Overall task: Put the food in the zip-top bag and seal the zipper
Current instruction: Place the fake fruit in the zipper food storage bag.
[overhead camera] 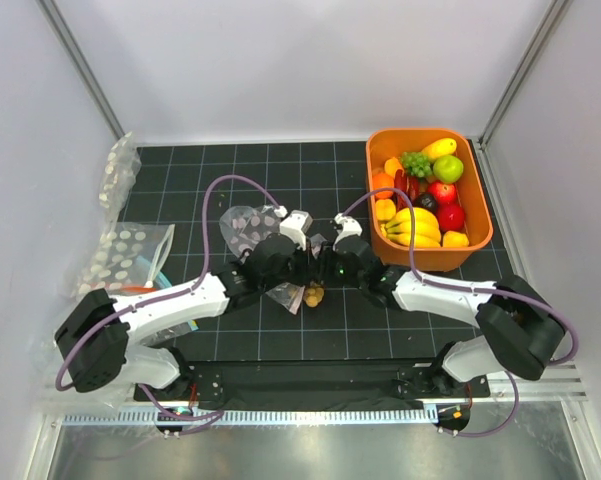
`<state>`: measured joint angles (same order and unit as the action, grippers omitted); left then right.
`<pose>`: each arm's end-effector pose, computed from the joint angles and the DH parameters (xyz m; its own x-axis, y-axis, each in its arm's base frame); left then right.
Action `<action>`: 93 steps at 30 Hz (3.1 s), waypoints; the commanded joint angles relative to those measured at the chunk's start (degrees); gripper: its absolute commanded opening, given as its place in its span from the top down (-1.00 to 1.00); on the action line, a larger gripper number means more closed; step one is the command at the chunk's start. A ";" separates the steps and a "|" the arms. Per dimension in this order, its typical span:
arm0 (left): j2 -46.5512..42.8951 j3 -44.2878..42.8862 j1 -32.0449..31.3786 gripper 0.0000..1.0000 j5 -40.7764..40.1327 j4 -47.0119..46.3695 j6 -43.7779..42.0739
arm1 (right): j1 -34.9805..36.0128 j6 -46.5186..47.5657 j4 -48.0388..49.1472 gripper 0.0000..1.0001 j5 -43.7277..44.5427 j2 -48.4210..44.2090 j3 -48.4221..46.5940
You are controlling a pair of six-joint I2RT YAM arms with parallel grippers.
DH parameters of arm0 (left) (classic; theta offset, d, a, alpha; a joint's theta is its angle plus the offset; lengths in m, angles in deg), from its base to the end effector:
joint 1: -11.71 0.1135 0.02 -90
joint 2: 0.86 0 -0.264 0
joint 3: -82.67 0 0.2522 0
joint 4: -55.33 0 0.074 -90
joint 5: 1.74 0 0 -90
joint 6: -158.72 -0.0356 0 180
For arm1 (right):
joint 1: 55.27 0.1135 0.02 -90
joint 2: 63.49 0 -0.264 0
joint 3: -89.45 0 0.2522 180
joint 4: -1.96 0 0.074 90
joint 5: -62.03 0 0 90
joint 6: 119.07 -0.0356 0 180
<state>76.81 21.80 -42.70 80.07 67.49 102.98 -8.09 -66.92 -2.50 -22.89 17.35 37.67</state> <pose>0.1791 -0.2415 0.2456 -0.6452 -0.0559 -0.7620 0.4467 0.7815 -0.4355 0.1992 0.2103 0.1912 -0.7139 0.1288 -0.6883 -0.3070 0.8259 0.4729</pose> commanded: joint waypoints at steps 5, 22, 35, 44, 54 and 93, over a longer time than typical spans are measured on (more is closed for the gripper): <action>-2.18 0.27 -0.52 1.00 8.73 -7.02 0.54 | 0.63 -1.53 8.10 0.98 -1.31 -5.60 0.75; 16.72 -2.98 -0.52 0.99 -3.50 -5.08 6.34 | 0.55 -3.90 -0.06 -0.38 10.99 -8.85 2.51; 15.06 -4.39 -0.43 1.00 -9.04 -0.24 4.85 | 0.72 -6.45 -6.05 -0.44 15.49 -17.03 6.73; 13.38 -4.83 -0.43 1.00 -10.71 1.08 2.92 | 0.72 -8.38 -14.57 0.31 19.70 -17.29 7.34; 14.36 -6.15 -0.43 1.00 -9.57 2.84 2.57 | 0.72 -10.41 -18.89 0.86 16.64 -24.94 13.85; 6.35 -6.41 -1.13 1.00 4.12 6.35 0.89 | 2.31 -0.04 12.05 0.93 7.31 1.51 2.33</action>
<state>83.01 17.30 -42.96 76.71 74.51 102.79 -5.17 -67.73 2.15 -15.48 17.92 40.27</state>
